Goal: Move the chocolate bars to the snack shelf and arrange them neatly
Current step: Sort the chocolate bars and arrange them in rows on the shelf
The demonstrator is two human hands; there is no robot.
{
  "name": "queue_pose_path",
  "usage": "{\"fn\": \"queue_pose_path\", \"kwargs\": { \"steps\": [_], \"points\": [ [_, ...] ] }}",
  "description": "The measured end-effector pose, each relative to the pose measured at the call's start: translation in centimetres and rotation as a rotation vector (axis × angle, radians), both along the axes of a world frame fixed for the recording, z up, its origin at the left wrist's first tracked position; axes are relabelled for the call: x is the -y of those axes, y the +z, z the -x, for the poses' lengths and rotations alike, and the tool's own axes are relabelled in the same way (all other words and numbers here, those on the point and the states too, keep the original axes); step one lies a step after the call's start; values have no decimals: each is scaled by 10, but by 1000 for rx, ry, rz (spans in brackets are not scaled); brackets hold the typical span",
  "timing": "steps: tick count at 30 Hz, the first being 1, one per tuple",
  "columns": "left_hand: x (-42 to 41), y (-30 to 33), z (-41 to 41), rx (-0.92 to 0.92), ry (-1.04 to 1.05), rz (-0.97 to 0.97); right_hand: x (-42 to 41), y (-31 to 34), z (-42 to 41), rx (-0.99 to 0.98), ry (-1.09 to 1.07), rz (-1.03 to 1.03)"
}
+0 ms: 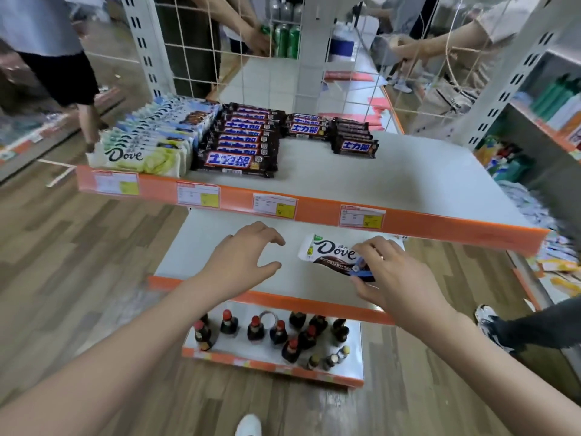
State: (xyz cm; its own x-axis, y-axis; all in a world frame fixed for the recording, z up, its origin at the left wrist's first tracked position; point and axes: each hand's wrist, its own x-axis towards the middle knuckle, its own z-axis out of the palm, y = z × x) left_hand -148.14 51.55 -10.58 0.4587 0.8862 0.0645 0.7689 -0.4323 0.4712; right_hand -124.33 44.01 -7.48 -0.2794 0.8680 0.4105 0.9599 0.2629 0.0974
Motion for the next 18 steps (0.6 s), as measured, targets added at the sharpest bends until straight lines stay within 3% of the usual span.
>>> {"fn": "queue_pose_path", "kwargs": {
  "steps": [8,18],
  "points": [
    [3,33,23,57,26,-76,-14,17,13,-36,7,-111],
    [-14,60,72,185,75,-131,-48,36,58,-56,77,-60]
  ]
}}
